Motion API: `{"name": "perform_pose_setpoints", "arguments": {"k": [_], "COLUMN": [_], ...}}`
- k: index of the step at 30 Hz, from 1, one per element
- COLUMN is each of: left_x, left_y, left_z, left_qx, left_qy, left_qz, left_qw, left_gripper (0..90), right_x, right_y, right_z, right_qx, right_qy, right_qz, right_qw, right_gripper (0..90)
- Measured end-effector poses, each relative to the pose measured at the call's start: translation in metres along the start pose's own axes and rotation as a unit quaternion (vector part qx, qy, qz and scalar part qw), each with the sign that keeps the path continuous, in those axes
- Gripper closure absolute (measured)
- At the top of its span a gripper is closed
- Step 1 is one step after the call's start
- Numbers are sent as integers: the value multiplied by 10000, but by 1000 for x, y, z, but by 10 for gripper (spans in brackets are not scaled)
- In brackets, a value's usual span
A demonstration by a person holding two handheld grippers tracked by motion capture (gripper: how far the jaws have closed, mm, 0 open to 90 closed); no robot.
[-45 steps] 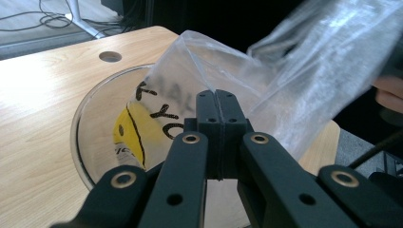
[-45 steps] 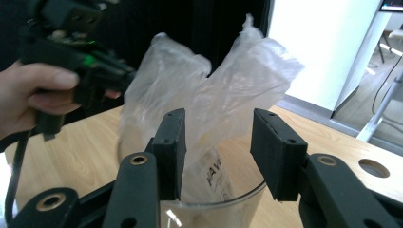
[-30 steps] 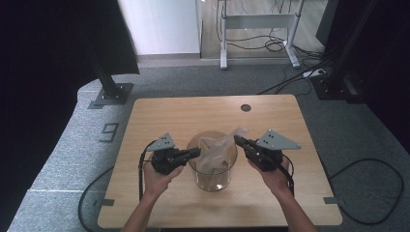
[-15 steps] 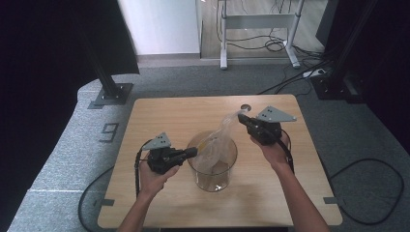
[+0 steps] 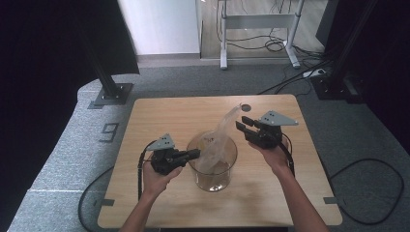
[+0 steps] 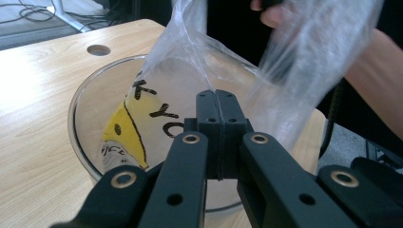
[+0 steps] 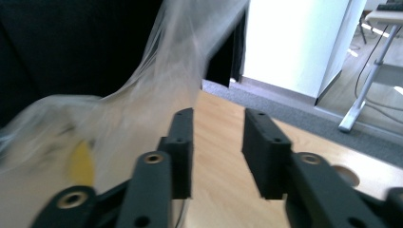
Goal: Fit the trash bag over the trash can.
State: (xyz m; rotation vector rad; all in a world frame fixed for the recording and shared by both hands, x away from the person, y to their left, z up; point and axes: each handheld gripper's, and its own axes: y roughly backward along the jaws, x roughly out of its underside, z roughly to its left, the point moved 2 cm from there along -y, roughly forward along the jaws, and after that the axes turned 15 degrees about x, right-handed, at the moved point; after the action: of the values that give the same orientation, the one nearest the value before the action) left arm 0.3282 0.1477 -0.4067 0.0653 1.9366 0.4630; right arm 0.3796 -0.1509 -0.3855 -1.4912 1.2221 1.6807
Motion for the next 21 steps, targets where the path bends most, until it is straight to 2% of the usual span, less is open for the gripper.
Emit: {"name": "perform_pose_setpoints", "arguments": {"k": [2, 7, 10, 15, 17, 20, 21], "left_x": [0, -1, -3, -4, -4, -3, -3], "left_y": [-2, -8, -10, -13, -13, -12, -12], "left_z": [2, 0, -3, -3, -3, -2, -2], "left_qx": [2, 45, 59, 66, 42, 36, 40], "left_qy": [36, 18, -21, -30, -38, -24, -21], "left_qz": [-16, -13, 4, 33, 33, 12, 14], "left_qw": [10000, 10000, 10000, 10000, 10000, 10000, 10000], "left_gripper": [900, 900, 900, 900, 900, 900, 900], "right_x": [2, 11, 12, 11, 9, 6, 6], "right_y": [10, 31, 35, 32, 32, 35, 37], "right_z": [2, 11, 21, 40, 46, 49, 48], "right_qx": [-57, -496, -757, -1135, -1213, -1073, -1151], "right_qy": [-53, -151, -169, -148, -124, -42, -100], "right_qz": [103, 97, 84, 72, 41, 20, 22], "right_qw": [9999, 9986, 9970, 9934, 9925, 9942, 9933], "right_gripper": [593, 596, 600, 604, 604, 605, 617]}}
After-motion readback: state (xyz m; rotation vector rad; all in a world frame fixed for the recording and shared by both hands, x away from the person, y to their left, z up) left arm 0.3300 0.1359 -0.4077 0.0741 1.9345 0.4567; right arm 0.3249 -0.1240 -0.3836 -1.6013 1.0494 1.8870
